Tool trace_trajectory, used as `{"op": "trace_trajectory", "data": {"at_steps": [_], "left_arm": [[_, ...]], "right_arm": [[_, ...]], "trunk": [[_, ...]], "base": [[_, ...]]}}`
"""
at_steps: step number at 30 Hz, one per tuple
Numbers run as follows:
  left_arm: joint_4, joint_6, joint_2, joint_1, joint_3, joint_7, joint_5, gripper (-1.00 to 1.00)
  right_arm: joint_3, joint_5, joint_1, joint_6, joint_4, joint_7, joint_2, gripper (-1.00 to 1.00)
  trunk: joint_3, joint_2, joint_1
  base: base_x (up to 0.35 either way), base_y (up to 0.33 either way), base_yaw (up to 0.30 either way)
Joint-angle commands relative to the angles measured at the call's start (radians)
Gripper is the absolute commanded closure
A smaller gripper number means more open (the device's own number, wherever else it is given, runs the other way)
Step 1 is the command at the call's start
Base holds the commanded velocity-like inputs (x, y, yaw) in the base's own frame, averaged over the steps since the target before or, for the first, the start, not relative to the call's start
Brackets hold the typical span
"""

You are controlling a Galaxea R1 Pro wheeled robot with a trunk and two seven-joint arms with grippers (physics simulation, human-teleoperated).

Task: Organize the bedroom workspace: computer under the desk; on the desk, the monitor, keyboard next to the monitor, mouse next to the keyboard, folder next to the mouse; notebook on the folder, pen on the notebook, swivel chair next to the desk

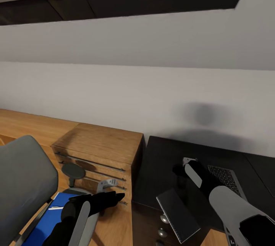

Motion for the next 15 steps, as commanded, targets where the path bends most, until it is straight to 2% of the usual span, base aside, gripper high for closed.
{"op": "trace_trajectory", "data": {"at_steps": [1, 9, 11, 12, 15], "left_arm": [[0.002, 0.004, -0.001, -0.001, 0.001, -0.004, -0.006, -1.0], [0.034, -0.013, -0.001, -0.001, 0.001, 0.0, -0.011, -1.0], [0.037, -0.022, -0.001, -0.001, 0.001, 0.001, -0.012, -1.0], [0.043, -0.035, -0.001, -0.001, 0.001, 0.002, -0.014, -1.0], [0.046, -0.038, -0.001, -0.001, 0.002, 0.002, -0.015, -1.0]], "right_arm": [[0.008, -0.011, 0.0, -0.002, -0.026, -0.01, -0.002, -1.0], [0.006, -0.012, 0.014, -0.003, -0.167, -0.016, -0.008, -1.0], [0.005, -0.012, 0.025, -0.002, -0.194, -0.017, -0.009, -1.0], [0.005, -0.011, 0.056, 0.0, -0.255, -0.022, -0.01, -1.0], [0.004, -0.012, 0.065, 0.005, -0.282, -0.036, -0.01, -1.0]], "trunk": [[0.002, 0.006, -0.004], [0.027, 0.062, -0.034], [0.033, 0.076, -0.042], [0.036, 0.083, -0.046], [0.046, 0.104, -0.057]], "base": [[0.0, 0.0, 0.0], [0.0, 0.0, 0.0], [0.0, 0.0, 0.0], [0.0, 0.0, 0.0], [0.0, 0.0, 0.0]]}}
